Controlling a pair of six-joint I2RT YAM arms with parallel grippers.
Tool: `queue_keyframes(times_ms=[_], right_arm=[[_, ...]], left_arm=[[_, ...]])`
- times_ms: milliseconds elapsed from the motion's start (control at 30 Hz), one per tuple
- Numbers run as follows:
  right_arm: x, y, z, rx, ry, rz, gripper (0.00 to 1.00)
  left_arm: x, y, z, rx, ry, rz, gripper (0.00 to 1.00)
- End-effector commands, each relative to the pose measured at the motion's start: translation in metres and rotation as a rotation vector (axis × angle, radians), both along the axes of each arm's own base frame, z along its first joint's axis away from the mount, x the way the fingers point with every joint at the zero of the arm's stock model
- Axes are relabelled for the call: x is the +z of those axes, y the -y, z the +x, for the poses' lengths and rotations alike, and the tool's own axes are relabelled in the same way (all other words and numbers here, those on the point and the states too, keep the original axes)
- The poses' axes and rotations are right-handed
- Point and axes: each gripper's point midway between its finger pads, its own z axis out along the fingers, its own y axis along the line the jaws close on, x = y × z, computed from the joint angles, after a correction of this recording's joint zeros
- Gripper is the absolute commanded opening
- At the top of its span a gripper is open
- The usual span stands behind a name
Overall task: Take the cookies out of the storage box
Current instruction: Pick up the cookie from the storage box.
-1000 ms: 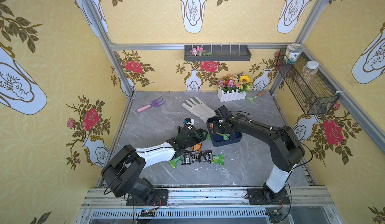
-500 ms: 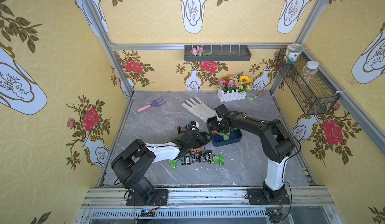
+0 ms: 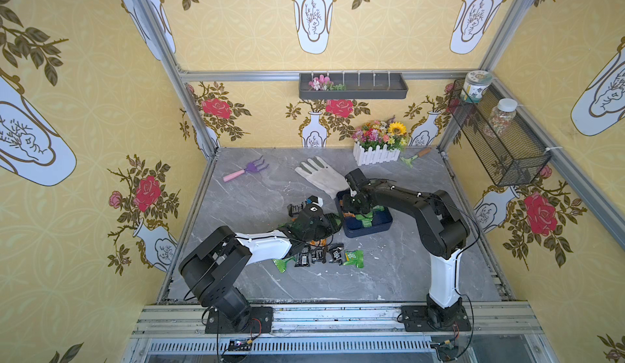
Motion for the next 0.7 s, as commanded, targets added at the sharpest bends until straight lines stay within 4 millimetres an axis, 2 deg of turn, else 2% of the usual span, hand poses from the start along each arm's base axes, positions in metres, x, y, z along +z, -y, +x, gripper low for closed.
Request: queue_keyframes(times_ms=[0, 167, 233, 433, 533, 667], right_arm=[[-0.0109, 0.0196, -0.009, -0.006, -0.038, -0.106, 0.49], [-0.0082, 0.0269, -0.0081, -0.01, -0.025, -0.15, 0.42], [-0.0087, 0.0277, -0.0078, -0.008, -0.026, -0.157, 0.43], [-0.0101, 0.0236, -0.0076, 0.023, -0.03, -0.178, 0.52], [-0.0104, 0.0218, -0.0072, 0.034, -0.03, -0.192, 0.52], [-0.0141, 0.023, -0.008, 0.034, -0.037, -0.2, 0.46]], left_arm=[[0.0028, -0.0024, 0.0028, 0.019, 0.018, -0.007, 0.5], [0.0037, -0.0066, 0.0022, 0.033, 0.023, -0.004, 0.5], [0.0034, -0.0077, 0.0018, 0.036, 0.023, -0.004, 0.49], [0.0056, -0.0079, 0.0015, 0.037, 0.027, -0.008, 0.49], [0.0062, -0.0082, 0.0017, 0.037, 0.029, -0.008, 0.49], [0.007, -0.0084, 0.0015, 0.037, 0.031, -0.009, 0.49]])
